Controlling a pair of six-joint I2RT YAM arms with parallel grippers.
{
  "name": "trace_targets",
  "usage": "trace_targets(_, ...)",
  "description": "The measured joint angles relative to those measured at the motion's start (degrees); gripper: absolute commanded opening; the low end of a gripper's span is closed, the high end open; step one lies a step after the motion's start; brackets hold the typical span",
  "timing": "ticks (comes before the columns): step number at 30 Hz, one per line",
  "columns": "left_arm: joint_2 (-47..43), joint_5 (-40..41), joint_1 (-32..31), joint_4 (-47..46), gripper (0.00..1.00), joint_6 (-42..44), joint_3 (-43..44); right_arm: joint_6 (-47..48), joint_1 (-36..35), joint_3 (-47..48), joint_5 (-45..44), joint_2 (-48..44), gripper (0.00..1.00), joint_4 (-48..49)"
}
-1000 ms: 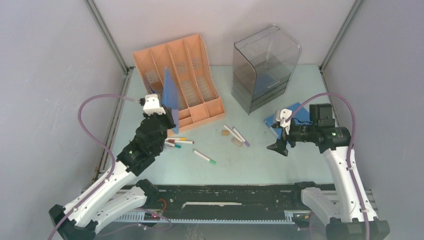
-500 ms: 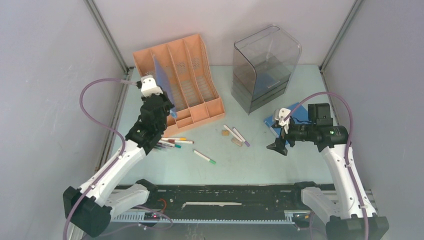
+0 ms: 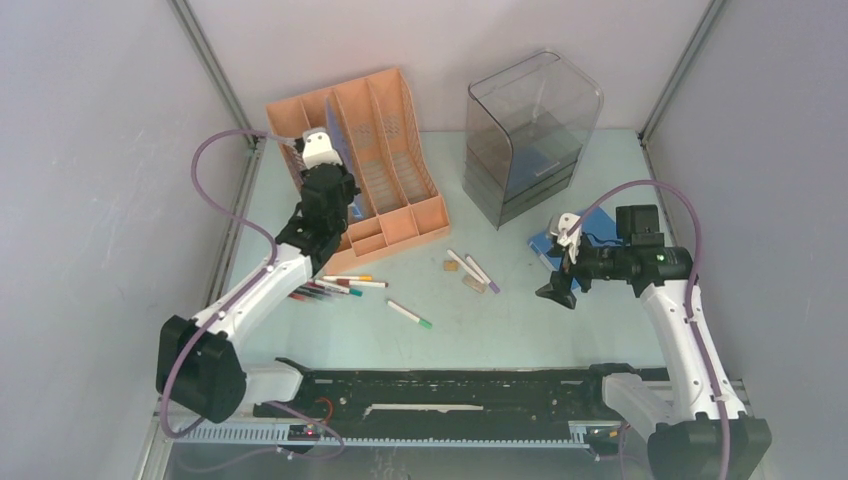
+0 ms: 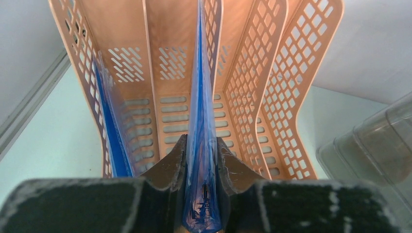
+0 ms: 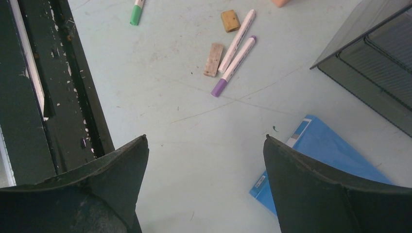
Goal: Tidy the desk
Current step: Place the folder in the storage box.
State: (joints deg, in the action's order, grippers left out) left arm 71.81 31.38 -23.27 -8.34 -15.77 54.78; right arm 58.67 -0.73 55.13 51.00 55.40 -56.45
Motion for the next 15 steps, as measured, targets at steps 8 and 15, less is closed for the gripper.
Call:
trace_targets(8, 6.4, 1.3, 0.4, -4.5, 0.00, 2.2, 0.0, 0.5, 0.1, -0.3, -1.0, 1.4, 0.95, 0.1)
trace_targets(15, 9.4, 1.5, 0.5, -12.7, 0.00, 2.3, -3.2, 1.3, 3.0, -0.4, -1.0, 1.6, 0.95, 0.1)
